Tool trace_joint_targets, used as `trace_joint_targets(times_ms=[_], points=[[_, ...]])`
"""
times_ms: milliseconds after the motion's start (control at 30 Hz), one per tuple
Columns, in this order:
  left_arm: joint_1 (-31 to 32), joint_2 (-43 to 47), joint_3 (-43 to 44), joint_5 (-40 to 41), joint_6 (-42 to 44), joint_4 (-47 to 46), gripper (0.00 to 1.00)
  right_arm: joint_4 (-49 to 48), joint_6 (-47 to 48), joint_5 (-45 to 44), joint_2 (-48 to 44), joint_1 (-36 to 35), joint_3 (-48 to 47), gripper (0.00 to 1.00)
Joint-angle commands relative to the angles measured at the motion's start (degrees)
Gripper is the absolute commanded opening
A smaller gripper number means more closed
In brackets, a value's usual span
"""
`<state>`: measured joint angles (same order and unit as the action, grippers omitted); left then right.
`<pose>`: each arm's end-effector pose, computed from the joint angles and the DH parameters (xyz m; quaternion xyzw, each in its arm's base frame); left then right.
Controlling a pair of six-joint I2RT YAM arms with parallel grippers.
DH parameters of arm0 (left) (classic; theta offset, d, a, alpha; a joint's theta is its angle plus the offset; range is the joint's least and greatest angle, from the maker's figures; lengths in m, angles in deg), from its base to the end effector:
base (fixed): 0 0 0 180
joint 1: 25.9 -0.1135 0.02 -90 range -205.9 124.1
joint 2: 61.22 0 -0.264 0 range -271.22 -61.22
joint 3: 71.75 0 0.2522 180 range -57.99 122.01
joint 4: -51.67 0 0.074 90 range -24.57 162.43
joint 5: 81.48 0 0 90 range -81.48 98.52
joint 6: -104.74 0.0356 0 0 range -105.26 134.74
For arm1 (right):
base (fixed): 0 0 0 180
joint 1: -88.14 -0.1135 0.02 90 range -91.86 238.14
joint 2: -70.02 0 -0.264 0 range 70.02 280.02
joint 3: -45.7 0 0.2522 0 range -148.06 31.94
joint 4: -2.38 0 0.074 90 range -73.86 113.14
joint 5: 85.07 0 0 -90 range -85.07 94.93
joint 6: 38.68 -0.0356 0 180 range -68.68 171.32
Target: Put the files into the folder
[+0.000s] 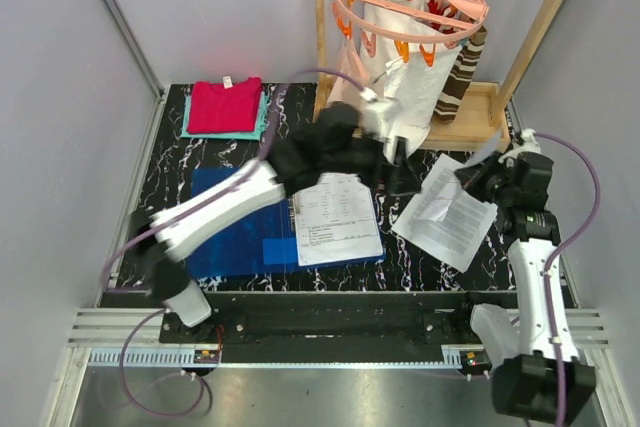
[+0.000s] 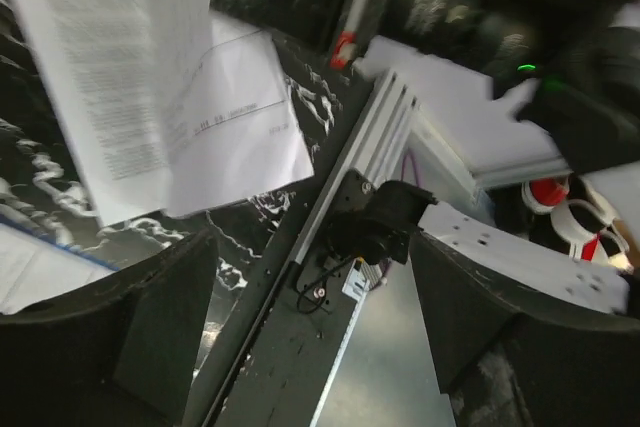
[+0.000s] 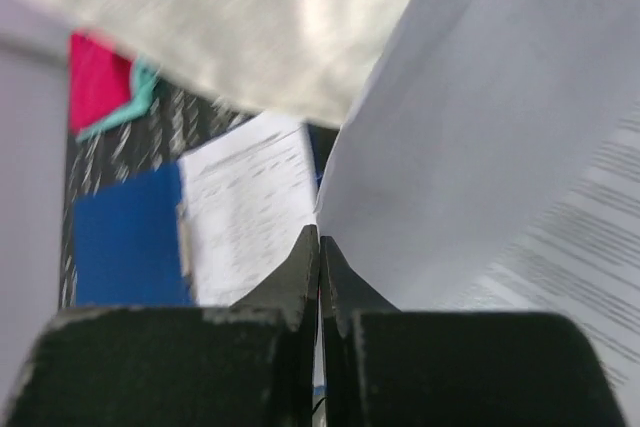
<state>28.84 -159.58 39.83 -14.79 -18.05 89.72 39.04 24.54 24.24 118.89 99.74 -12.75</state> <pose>0.2198 -0.3353 0.3876 0.2639 0.7894 -0.4878 0.2632 0.1893 -0.0268 0.3053 0.1937 0.8230 0.2098 0.4911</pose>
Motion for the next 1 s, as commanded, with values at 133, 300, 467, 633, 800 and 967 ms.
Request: trace_joint_targets(times_ms=[133, 300, 467, 633, 800, 967], points=[[-11.1, 39.2, -36.0, 23.0, 0.9, 0.0, 0.85, -7.1, 0.6, 9.9, 8.1, -30.4, -7.8, 0.00], [-14.5, 51.0, -44.5, 32.1, -0.8, 5.1, 0.87, -29.8, -14.9, 23.4, 16.3, -39.8, -8.1, 0.00], [-14.7, 51.9, -45.4, 30.4, -3.0, 5.7, 0.88, -35.6, -18.6, 23.6, 23.4, -39.6, -9.2, 0.00], [-14.7, 50.9, -45.3, 28.5, -3.3, 4.6, 0.88, -36.2, -17.9, 24.4, 28.5, -36.0, -5.1, 0.00], [-14.7, 50.1, -45.8, 27.9, -3.0, 4.3, 0.88, -38.2, -16.6, 25.2, 32.8, -31.6, 0.4, 0.00], [-14.7, 49.6, -46.2, 27.4, -2.6, 3.7, 0.88, -40.0, -13.8, 23.3, 35.2, -28.7, 4.0, 0.00]])
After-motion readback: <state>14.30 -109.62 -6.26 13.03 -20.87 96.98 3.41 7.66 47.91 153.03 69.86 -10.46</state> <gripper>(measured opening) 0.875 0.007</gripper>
